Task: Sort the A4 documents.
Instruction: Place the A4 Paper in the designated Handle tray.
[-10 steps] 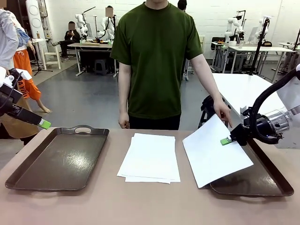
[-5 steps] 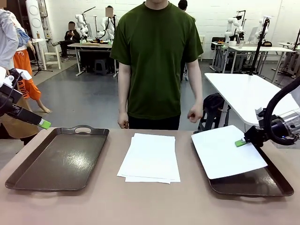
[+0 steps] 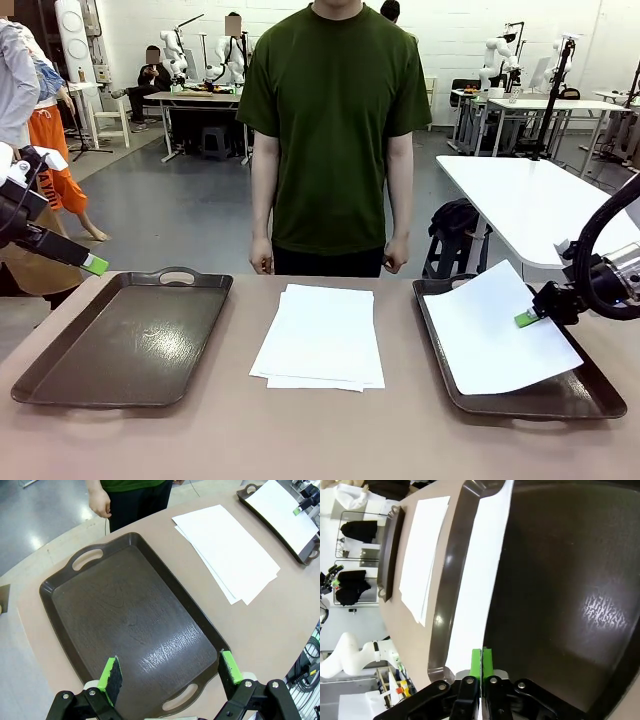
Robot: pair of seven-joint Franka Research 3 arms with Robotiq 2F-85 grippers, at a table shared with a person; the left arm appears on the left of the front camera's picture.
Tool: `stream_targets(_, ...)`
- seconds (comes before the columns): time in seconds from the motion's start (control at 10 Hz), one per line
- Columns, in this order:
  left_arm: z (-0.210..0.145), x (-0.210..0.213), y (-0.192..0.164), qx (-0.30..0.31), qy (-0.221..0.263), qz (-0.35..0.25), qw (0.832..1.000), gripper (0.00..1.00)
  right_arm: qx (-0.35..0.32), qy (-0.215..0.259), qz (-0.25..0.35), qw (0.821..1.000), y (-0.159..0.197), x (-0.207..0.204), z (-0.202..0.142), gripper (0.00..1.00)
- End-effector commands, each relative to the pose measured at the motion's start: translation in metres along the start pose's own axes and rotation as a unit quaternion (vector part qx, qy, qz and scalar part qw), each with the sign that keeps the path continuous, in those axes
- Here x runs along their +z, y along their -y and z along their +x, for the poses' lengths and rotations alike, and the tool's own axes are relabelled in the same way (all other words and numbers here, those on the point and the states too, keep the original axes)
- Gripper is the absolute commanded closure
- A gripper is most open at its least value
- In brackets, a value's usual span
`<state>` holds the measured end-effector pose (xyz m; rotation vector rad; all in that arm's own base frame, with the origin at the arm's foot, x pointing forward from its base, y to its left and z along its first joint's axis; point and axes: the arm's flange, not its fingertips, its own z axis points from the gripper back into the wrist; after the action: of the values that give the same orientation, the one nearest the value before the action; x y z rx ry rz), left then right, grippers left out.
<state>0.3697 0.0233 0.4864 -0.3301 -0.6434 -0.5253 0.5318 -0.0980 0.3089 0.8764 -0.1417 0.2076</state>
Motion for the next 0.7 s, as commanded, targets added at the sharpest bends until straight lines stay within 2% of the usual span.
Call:
stream_targets(0.0, -0.0016, 0.0005, -0.0027, -0.002, 0.005, -0.006, 1.0, 0.0, -0.016, 0.005, -0.021, 1.0, -0.0057, 0.0057, -0.005, 0.99)
stream_targets(0.4, -0.0016, 0.0005, -0.0027, -0.002, 0.005, -0.006, 1.0, 0.0, -0.031, 0.007, -0.045, 0.998, -0.0062, 0.0083, -0.0086, 0.99)
stream_targets(0.6, -0.0016, 0.0005, -0.0027, -0.002, 0.005, -0.006, 1.0, 0.0, -0.035, 0.002, -0.047, 0.998, -0.0071, 0.0067, -0.0106, 0.79)
